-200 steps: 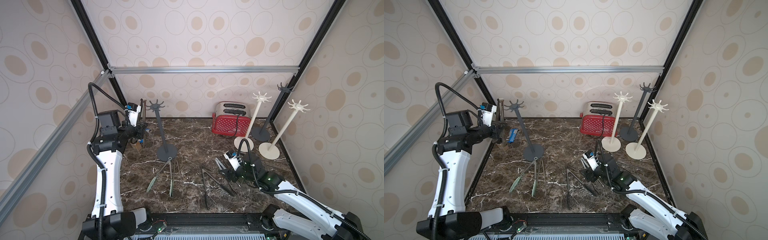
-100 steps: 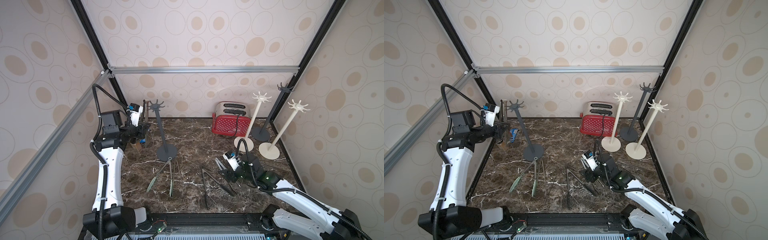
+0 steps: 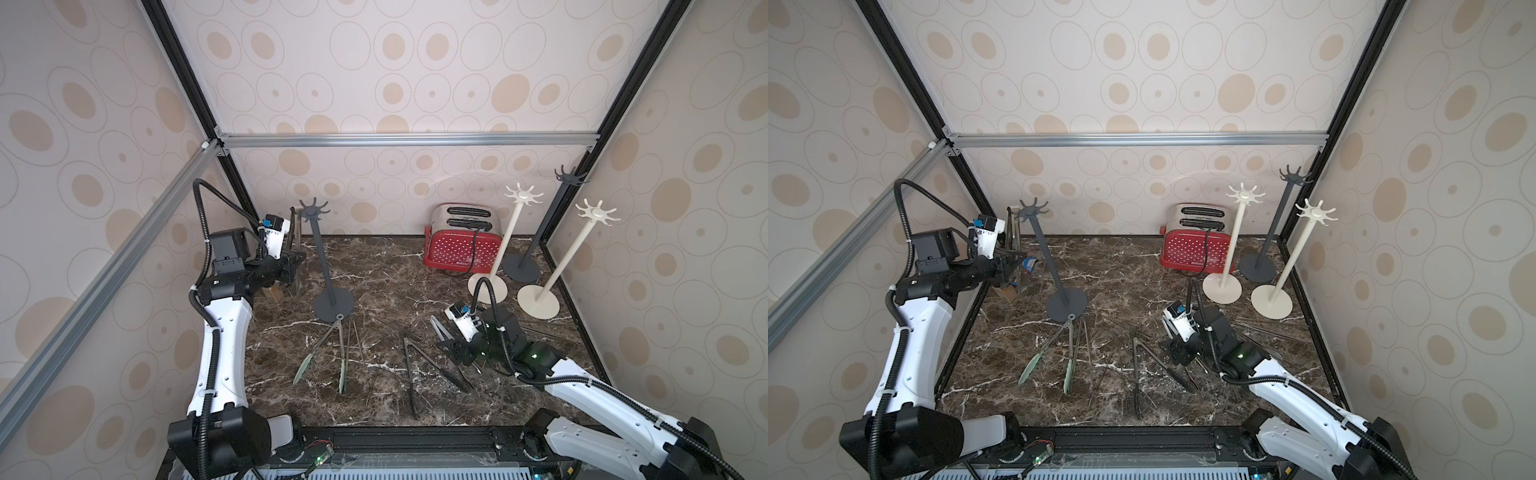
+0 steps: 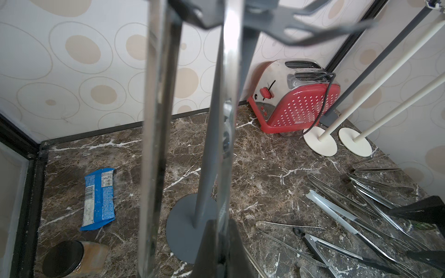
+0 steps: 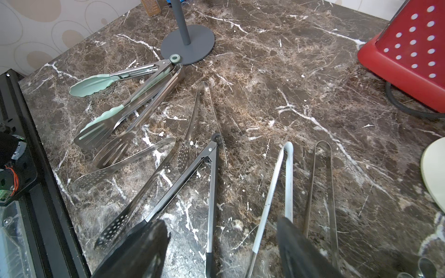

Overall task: Hang food tongs on kitchen utensil racks
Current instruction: Hang the food tongs on the rack.

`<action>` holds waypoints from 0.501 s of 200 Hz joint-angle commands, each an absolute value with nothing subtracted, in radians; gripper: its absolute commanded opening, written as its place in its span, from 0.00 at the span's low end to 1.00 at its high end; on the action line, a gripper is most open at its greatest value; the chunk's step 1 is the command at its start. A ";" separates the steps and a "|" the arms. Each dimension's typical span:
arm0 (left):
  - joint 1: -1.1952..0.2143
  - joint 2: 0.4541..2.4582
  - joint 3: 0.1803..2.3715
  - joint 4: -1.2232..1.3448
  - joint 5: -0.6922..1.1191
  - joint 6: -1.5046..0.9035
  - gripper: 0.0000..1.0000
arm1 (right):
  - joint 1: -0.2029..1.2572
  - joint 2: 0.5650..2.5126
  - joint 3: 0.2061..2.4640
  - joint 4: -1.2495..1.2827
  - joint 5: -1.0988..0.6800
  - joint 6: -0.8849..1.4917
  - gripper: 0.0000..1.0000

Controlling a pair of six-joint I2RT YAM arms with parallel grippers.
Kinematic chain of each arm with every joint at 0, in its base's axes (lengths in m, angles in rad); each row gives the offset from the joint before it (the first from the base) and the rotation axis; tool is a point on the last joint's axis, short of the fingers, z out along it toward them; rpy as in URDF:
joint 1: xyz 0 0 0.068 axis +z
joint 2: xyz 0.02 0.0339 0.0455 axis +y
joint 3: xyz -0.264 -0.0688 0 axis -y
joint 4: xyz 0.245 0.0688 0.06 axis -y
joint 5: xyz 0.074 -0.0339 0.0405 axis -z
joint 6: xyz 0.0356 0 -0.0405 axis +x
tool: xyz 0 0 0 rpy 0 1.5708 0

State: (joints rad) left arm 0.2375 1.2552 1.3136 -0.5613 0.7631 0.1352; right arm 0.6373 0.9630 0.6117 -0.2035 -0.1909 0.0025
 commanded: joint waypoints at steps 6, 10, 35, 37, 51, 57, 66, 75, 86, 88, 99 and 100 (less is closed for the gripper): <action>0.245 1.215 1.262 -0.503 0.779 0.111 0.00 | 0.630 0.956 0.629 -0.221 -0.210 -0.011 0.74; 0.245 1.212 1.256 -0.502 0.780 0.109 0.00 | 0.630 0.956 0.629 -0.221 -0.210 -0.011 0.74; 0.245 1.197 1.230 -0.506 0.776 0.109 0.00 | 0.630 0.951 0.627 -0.221 -0.215 -0.011 0.74; 0.244 1.196 1.228 -0.507 0.775 0.109 0.00 | 0.630 0.952 0.627 -0.221 -0.215 -0.010 0.74; 0.245 1.187 1.217 -0.513 0.770 0.113 0.00 | 0.630 0.950 0.626 -0.221 -0.216 -0.009 0.74; 0.245 1.182 1.214 -0.517 0.767 0.116 0.00 | 0.630 0.948 0.625 -0.221 -0.217 -0.008 0.74; 0.245 1.177 1.209 -0.525 0.764 0.121 0.00 | 0.629 0.945 0.624 -0.221 -0.219 -0.009 0.74; 0.245 1.174 1.204 -0.530 0.762 0.125 0.00 | 0.630 0.943 0.623 -0.220 -0.218 -0.009 0.74; 0.245 1.169 1.197 -0.533 0.758 0.128 0.00 | 0.629 0.942 0.621 -0.219 -0.220 -0.007 0.74; 0.245 1.168 1.197 -0.532 0.758 0.129 0.00 | 0.629 0.940 0.620 -0.219 -0.221 -0.007 0.74; 0.245 1.166 1.191 -0.535 0.755 0.131 0.00 | 0.630 0.938 0.620 -0.218 -0.221 -0.005 0.74; 0.245 1.166 1.190 -0.535 0.755 0.131 0.00 | 0.630 0.937 0.620 -0.218 -0.221 -0.005 0.74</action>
